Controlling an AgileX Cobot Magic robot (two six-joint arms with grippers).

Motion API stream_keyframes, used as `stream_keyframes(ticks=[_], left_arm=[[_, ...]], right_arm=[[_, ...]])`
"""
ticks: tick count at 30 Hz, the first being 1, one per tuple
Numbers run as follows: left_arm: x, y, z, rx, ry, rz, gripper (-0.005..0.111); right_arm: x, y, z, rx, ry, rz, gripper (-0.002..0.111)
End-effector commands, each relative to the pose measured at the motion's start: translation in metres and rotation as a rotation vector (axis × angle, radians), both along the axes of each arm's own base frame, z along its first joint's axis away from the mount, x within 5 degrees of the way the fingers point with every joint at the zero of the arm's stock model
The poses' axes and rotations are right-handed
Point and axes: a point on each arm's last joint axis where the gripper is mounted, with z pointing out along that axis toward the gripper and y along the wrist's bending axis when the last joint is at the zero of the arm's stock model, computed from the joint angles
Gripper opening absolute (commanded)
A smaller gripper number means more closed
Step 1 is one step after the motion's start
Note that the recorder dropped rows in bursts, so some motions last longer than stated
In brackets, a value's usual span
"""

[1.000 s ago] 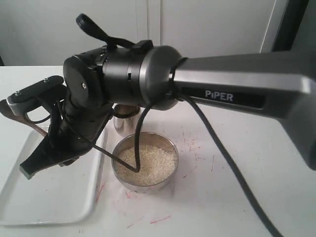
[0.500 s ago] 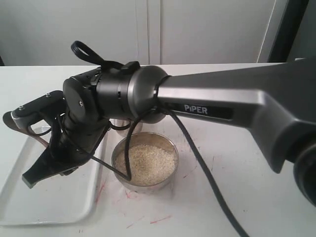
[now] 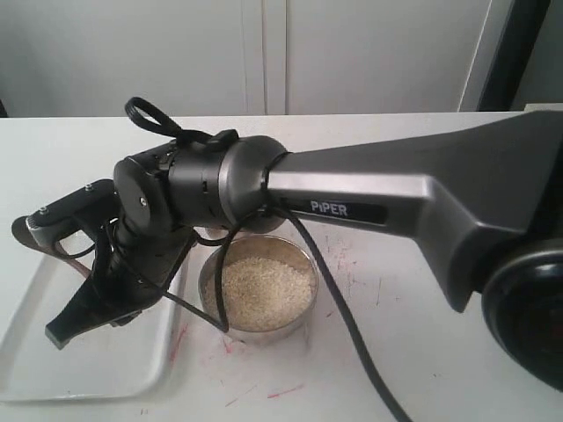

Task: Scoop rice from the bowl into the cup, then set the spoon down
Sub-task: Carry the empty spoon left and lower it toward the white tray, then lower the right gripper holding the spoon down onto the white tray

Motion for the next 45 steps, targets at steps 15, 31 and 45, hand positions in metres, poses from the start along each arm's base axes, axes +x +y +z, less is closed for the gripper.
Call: stream_keyframes(ticks=[15,31,45], left_arm=[[-0.001,0.0,0.002,-0.008,-0.011,-0.007,0.014],[-0.001,0.0,0.002,-0.008,-0.011,-0.007,0.014],[-0.001,0.0,0.002,-0.008,-0.011,-0.007,0.014]], right_arm=[[0.001,0.004,-0.014,0.001,0.021,0.001,0.0],[-0.001,0.003,-0.016,-0.012,0.051,0.001,0.0],[-0.002,0.004,-0.024,-0.014,0.087,-0.007,0.0]])
